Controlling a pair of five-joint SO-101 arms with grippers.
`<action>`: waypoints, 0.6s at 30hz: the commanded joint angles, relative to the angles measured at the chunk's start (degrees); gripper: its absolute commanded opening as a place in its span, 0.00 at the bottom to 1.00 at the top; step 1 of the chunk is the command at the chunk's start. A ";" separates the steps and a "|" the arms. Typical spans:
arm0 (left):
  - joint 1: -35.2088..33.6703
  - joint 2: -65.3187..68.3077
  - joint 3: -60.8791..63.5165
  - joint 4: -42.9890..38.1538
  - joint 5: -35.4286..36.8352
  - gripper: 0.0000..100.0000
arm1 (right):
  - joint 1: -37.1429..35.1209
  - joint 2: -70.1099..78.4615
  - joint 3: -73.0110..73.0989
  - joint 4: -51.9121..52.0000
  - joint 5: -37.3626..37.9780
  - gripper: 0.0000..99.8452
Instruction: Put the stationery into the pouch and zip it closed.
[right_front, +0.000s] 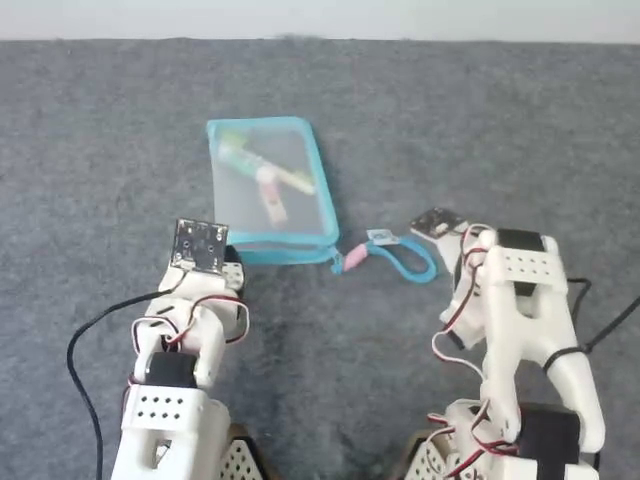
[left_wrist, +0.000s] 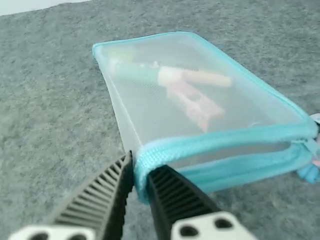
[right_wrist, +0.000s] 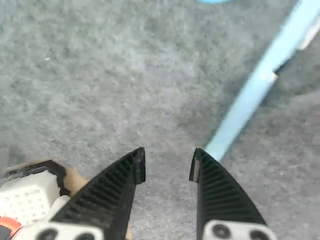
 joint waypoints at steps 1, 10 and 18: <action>-0.70 -0.97 -0.92 0.00 0.44 0.01 | 4.79 -0.48 -2.64 -1.54 2.11 0.15; -0.70 -0.79 -0.92 0.09 0.44 0.01 | 8.22 0.31 -2.37 -5.85 6.24 0.15; -0.70 -1.05 -0.31 0.09 0.44 0.01 | 8.66 7.34 -1.93 -12.35 6.24 0.15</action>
